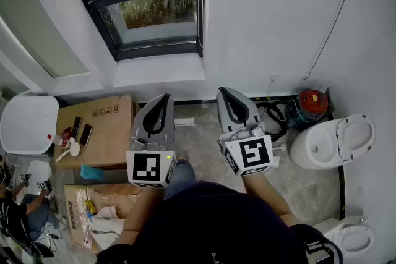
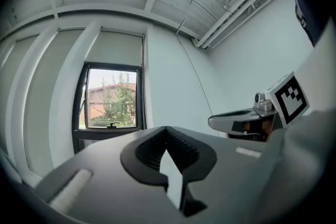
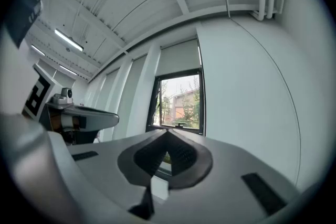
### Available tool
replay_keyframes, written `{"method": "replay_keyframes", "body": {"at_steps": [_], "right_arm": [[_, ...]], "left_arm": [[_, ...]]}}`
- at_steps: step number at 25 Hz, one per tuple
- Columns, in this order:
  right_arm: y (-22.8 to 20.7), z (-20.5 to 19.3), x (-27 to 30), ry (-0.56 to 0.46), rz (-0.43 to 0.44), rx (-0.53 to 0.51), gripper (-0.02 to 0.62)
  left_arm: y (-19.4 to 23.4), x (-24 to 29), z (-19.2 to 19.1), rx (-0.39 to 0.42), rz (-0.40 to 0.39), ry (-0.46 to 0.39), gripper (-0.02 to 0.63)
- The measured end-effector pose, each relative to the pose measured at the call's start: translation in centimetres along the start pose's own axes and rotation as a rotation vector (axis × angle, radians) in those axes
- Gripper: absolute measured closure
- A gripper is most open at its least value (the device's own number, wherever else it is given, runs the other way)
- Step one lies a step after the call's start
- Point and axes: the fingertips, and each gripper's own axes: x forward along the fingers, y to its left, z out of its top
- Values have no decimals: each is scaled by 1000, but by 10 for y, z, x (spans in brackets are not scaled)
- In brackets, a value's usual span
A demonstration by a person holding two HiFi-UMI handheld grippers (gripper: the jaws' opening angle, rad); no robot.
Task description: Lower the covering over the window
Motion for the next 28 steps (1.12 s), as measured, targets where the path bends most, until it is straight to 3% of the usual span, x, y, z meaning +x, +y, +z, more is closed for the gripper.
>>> {"method": "replay_keyframes", "body": {"at_steps": [4, 9, 23, 28], "right_arm": [[-7, -12, 22, 15, -17, 2, 584], [-22, -24, 75, 32, -35, -1, 583], [-58, -46, 282, 50, -103, -70, 583], [-77, -61, 329, 63, -165, -75, 583]], "left_arm": [[11, 18, -15, -54, 0, 45, 595], [41, 61, -33, -61, -26, 61, 595], [188, 214, -79, -76, -105, 44, 595], [226, 265, -96, -62, -146, 11, 595]]}}
